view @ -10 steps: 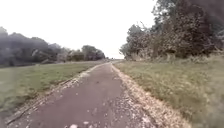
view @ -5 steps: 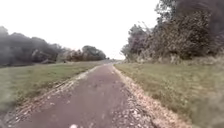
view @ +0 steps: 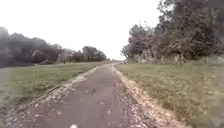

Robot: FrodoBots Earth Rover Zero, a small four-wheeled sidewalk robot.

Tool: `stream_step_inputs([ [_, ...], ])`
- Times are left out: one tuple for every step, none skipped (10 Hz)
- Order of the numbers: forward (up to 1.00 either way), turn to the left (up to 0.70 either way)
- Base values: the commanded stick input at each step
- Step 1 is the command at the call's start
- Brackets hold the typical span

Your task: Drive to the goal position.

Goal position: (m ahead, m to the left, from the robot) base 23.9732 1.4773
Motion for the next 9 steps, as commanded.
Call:
stream_step_inputs([
  [0.7, 0.0],
  [0.7, 0.0],
  [0.7, 0.0],
  [0.7, 0.0],
  [0.7, 0.0],
  [0.7, 0.0],
  [0.7, 0.0],
  [0.7, 0.0],
  [0.69, 0.0],
])
